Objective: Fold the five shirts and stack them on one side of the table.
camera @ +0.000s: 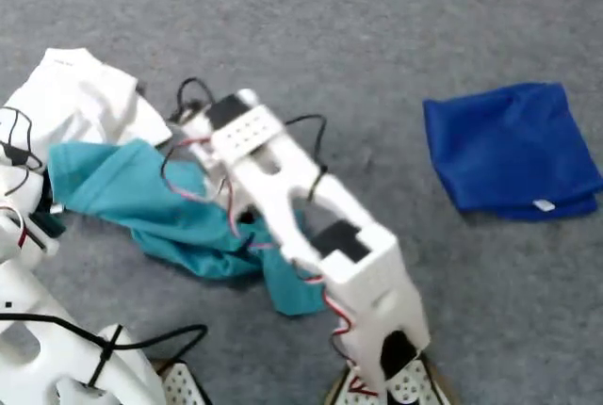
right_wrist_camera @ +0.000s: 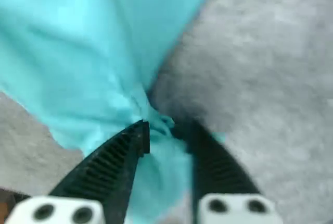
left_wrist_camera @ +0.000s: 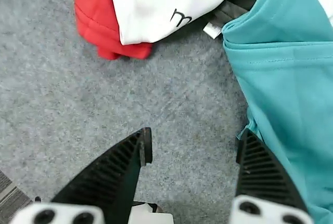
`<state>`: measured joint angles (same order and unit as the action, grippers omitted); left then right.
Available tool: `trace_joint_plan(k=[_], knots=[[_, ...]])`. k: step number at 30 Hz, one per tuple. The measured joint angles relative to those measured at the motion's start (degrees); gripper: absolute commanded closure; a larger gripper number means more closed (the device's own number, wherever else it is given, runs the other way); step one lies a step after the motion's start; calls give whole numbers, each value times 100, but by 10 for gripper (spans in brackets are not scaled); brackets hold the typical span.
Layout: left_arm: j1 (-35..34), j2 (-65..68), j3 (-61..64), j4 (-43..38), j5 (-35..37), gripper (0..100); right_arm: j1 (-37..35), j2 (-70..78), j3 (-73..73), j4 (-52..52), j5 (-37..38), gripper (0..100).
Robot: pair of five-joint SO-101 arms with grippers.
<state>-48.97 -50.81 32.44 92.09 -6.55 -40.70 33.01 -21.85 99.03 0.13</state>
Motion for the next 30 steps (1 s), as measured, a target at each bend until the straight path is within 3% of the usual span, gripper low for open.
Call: trace_joint_plan(k=[5,11,16,20,23,27,30], knots=[[0,0,281,-545,0,729,651,-176,-26,202,18,996],[105,0,774,-932,0,729,1143,-1530,993,202,352,996],[1160,0,818,-1231,273,724,1116,-2558,2057,202,404,996],[2382,316,818,-2365,1266,724,1011,-2734,2523,202,404,996],[3244,1002,721,-3086,1626,724,1011,-2813,2734,202,413,996],[3552,2541,-202,-3253,2119,725,1011,-2813,3015,202,413,996],[3666,3886,-1468,-2769,2391,725,1011,-2813,3165,167,413,996]])
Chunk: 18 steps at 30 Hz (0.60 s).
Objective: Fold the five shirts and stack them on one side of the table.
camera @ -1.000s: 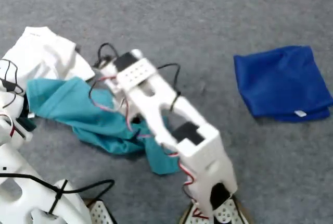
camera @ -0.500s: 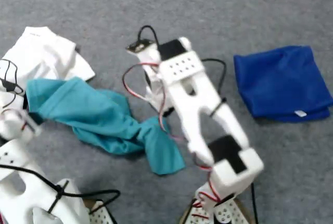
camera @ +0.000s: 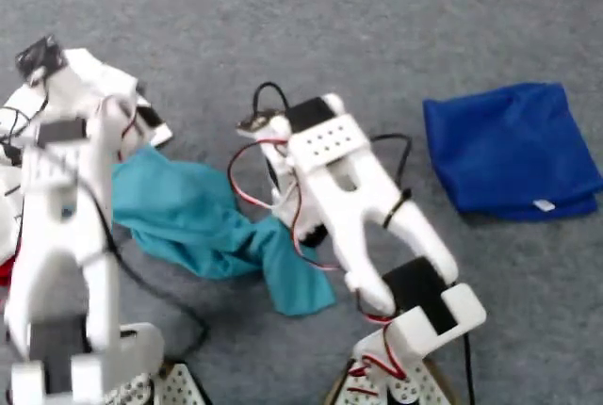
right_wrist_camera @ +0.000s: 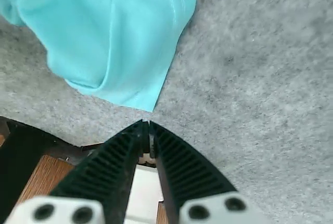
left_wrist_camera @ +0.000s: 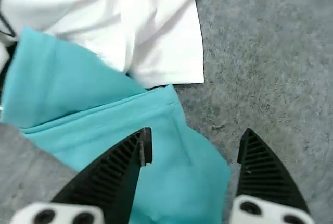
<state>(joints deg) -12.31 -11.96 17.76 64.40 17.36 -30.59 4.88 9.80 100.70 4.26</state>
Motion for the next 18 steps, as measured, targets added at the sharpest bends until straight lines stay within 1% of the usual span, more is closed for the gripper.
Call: trace_joint_plan(k=[4,8,10,13,14,15,17,18], knots=[[176,1670,-1969,949,343,729,0,0,18,-44,0,996],[141,3270,-3534,1960,651,732,0,0,18,-53,0,996],[70,4009,-4167,2514,695,773,0,0,18,-53,0,996],[-9,4879,-5029,3270,703,905,0,0,18,-53,0,996],[-26,5055,-5284,3411,695,959,0,0,18,-70,0,996],[-35,5134,-5451,3473,633,991,0,0,18,-70,0,996],[-44,5134,-5618,3543,334,957,0,0,18,-70,0,996],[-44,5090,-5644,3560,123,956,0,0,18,-70,0,996]])
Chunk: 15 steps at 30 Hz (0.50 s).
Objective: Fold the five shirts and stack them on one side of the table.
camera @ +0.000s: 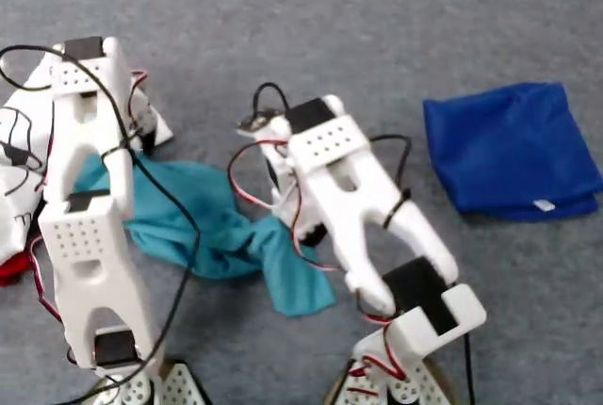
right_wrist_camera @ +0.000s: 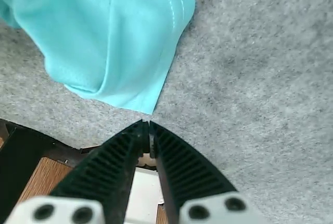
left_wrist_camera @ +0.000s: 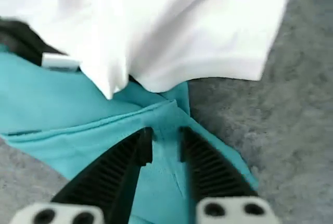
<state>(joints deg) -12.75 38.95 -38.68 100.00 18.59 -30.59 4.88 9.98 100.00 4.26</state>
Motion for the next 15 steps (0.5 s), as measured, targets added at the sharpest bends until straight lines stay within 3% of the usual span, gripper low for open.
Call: trace_joint_plan(k=[6,15], knots=[[0,-1327,721,9,-510,981,167,0,0,-167,0,996],[-44,-4229,4070,9,-2057,981,1204,0,-53,-387,475,996]])
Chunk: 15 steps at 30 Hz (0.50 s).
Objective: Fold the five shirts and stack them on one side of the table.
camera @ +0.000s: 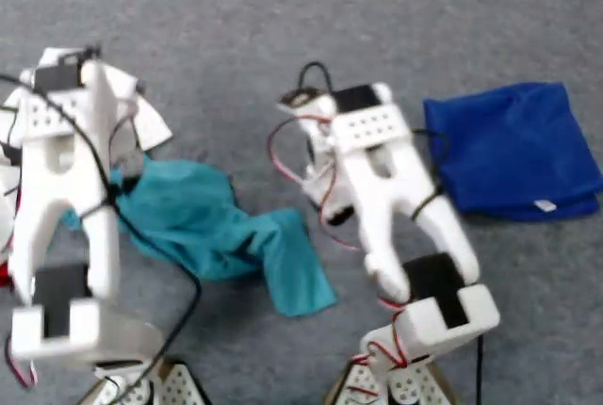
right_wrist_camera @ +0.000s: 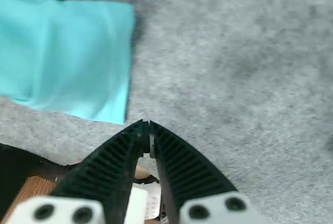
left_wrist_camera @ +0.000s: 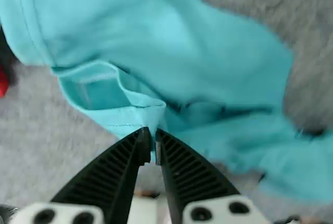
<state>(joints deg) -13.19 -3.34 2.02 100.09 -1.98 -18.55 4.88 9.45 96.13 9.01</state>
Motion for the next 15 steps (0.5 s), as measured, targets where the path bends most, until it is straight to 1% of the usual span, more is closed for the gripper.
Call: trace_joint_plan(k=[3,7,11,15], knots=[[-484,-985,501,0,-589,981,202,0,-352,0,62,996],[-1574,-2330,774,0,-1451,981,62,0,-1037,0,211,996],[-2673,-3138,1055,0,-2409,981,-527,422,-1732,0,220,996],[-3895,-3402,1081,0,-3288,981,-1108,1433,-2585,0,105,988]])
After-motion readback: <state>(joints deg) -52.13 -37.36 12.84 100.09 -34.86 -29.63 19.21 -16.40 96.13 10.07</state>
